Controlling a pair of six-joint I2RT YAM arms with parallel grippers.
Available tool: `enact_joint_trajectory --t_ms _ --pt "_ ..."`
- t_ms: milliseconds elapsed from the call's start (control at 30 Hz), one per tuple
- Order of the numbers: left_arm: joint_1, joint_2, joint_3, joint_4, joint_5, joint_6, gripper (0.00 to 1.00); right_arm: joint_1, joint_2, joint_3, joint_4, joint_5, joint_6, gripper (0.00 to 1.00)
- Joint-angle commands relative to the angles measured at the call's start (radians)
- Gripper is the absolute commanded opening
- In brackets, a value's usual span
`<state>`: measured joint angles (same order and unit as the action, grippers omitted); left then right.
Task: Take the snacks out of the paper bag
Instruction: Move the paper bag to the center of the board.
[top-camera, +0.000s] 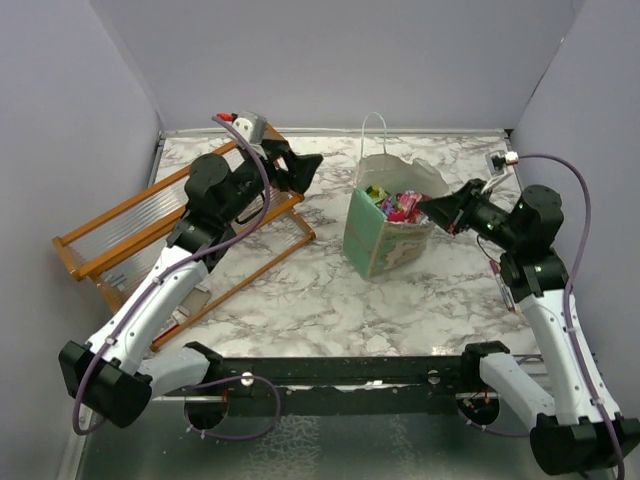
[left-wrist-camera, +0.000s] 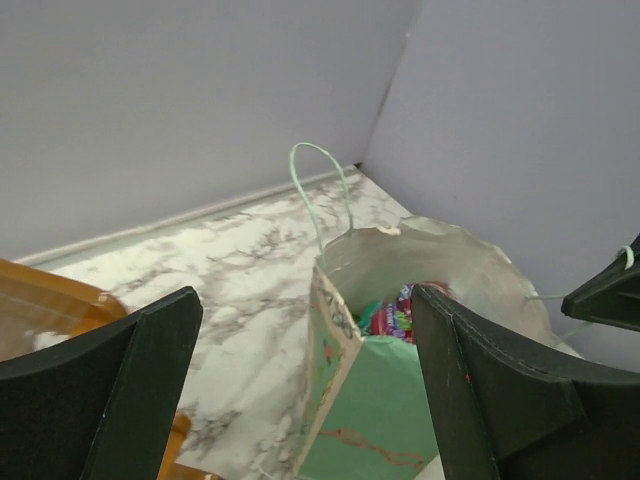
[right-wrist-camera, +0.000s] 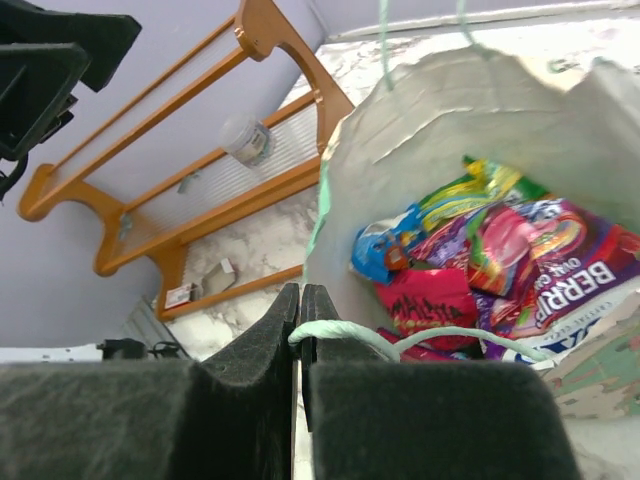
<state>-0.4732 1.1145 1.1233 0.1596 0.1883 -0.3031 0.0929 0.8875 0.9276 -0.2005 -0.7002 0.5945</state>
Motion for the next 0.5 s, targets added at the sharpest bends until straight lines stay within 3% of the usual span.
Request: enact_joint_trajectory --t_ms 0,200,467 --pt "-0.063 0.051 0.044 -0.005 0.091 -0.143 0.88 0.008 -0.137 -0.021 -0.076 0.144 -0.077 0.01" --pt "-0.173 0.184 0.125 -0.039 -0.010 -0.147 0.86 0.008 -0.224 -0.031 -0.126 0.278 -0.131 0.01" --pt "-0.185 0.358 0.289 -0.154 -0.248 -0.222 0.83 0.025 -0.239 -0.016 -0.139 0.333 -0.180 0.01"
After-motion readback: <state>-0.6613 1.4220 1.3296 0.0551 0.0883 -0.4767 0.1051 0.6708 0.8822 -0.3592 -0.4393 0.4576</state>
